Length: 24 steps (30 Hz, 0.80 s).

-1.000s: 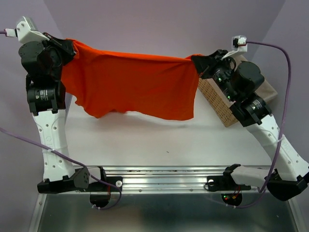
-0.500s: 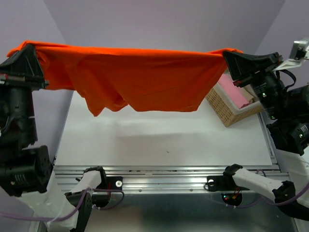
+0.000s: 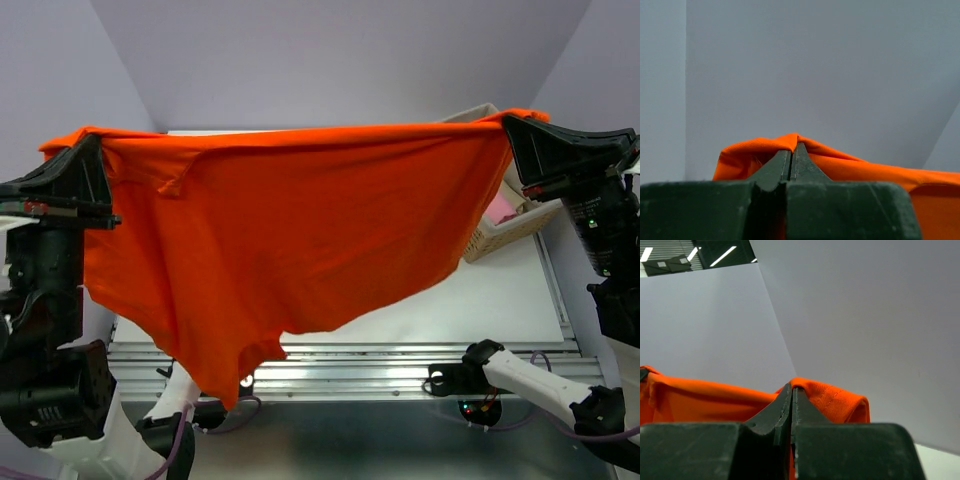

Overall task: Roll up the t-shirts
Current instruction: Flatten out the T-shirt at the center of the board.

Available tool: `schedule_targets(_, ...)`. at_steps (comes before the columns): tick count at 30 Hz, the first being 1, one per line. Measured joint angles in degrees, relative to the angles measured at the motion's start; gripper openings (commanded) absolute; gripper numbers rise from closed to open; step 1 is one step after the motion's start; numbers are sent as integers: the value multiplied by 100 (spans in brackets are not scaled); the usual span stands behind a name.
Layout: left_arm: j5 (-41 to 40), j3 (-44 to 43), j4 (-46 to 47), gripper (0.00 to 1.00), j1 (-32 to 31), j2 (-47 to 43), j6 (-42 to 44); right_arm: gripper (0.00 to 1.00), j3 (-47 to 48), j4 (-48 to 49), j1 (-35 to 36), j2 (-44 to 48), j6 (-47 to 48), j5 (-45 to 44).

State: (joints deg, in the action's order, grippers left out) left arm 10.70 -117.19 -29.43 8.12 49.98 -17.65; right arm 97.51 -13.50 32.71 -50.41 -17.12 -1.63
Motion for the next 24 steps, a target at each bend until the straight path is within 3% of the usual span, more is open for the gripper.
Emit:
schedule_targets(14,411,1268,-354,0,0,533,96,1,-297,-122,0,-511,345,-920)
schedule_targets(24,407,1453,-400,0,0,782,109,1,-363,-243,0,-997,599,-1342)
